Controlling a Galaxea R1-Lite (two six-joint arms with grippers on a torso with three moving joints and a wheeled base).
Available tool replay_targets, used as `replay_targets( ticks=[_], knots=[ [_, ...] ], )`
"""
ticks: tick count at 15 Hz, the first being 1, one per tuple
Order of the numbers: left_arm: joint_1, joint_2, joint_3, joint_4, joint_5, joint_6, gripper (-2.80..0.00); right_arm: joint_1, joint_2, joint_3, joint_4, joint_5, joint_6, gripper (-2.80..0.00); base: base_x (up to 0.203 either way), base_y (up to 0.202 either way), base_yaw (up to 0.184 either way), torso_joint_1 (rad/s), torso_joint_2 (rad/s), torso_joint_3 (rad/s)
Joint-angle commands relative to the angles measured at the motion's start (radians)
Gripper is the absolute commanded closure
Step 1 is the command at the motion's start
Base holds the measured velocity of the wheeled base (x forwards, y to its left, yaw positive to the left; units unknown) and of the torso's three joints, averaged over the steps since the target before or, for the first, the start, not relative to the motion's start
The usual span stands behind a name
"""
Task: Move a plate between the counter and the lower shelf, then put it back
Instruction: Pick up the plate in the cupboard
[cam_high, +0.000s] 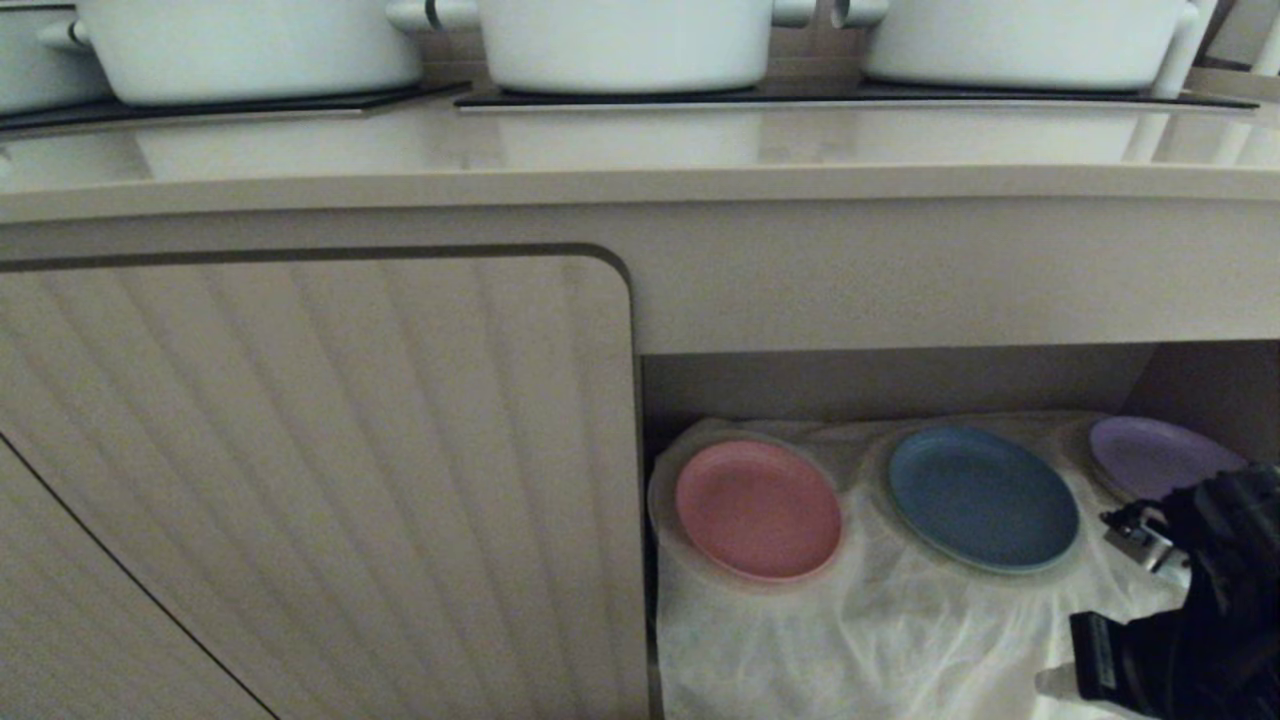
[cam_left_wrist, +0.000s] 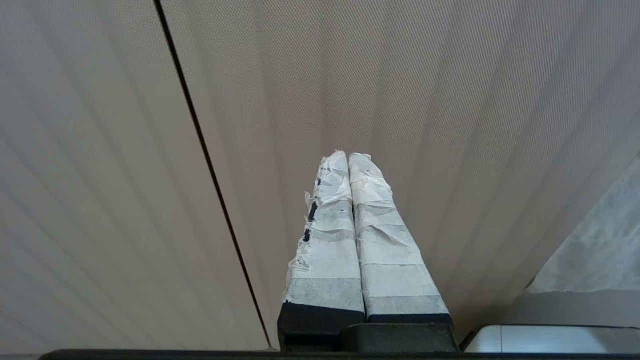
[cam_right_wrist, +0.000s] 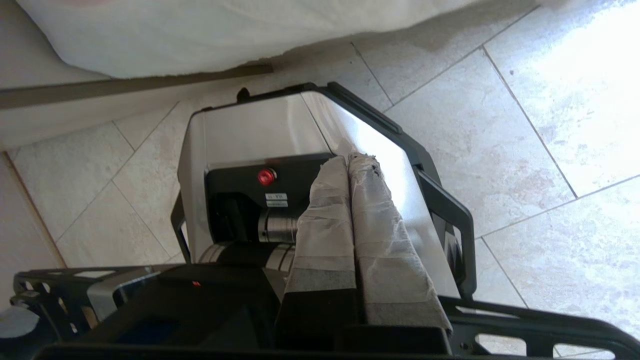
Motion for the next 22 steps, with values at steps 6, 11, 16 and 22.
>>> replay_targets(
  ticks=[6,11,16,22],
  knots=[
    [0.000,0.000,0.000,0.000,0.000,0.000,0.00,-0.014,-0.100,0.041,-0.002,-0.002,-0.034,0.00,0.000,0.000,0.000,0.000,0.00,0.000],
    [0.000,0.000,0.000,0.000,0.000,0.000,0.00,-0.112,-0.151,0.051,-0.005,-0.003,-0.187,0.00,0.000,0.000,0.000,0.000,0.00,0.000],
    [0.000,0.000,0.000,0.000,0.000,0.000,0.00,-0.177,-0.203,0.052,-0.004,-0.039,-0.304,0.00,0.000,0.000,0.000,0.000,0.00,0.000],
    [0.000,0.000,0.000,0.000,0.000,0.000,0.00,-0.241,-0.297,0.070,-0.006,-0.092,-0.411,0.00,0.000,0.000,0.000,0.000,0.00,0.000]
  ],
)
